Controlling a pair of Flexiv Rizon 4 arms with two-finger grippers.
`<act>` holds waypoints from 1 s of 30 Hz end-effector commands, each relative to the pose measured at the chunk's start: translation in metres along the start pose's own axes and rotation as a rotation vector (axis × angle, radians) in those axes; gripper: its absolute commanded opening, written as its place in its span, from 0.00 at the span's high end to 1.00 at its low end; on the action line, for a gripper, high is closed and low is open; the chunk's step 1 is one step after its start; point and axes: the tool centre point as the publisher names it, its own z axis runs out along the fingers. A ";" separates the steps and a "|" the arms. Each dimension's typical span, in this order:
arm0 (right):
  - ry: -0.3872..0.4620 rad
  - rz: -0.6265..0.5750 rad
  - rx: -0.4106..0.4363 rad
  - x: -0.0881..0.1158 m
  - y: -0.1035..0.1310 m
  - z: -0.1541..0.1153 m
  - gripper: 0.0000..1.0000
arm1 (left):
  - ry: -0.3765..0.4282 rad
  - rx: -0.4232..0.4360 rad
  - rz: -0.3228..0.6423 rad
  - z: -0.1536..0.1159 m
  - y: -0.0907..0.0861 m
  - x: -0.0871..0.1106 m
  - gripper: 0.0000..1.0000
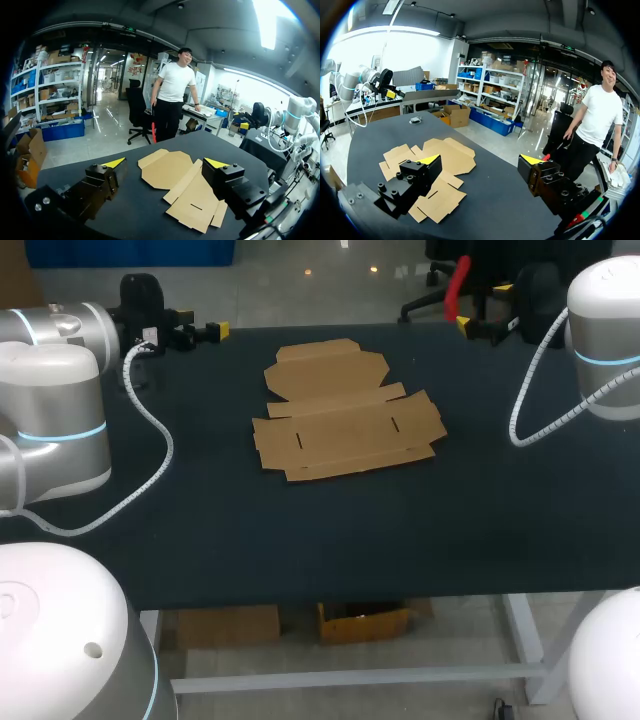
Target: Assemble the packaging by folding the flat box into shape, placing the metal phone stand inside, and closing the box properly
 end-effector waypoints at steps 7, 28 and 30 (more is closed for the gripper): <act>-0.003 0.000 0.000 0.001 0.000 -0.001 0.00 | 0.002 -0.004 -0.001 0.000 -0.001 -0.001 0.00; 0.003 0.106 0.077 -0.006 -0.007 -0.008 0.00 | -0.027 -0.078 -0.040 -0.002 -0.004 0.007 0.00; 0.005 0.116 0.085 -0.008 -0.007 -0.011 0.00 | -0.039 -0.101 -0.047 -0.003 -0.005 0.008 0.00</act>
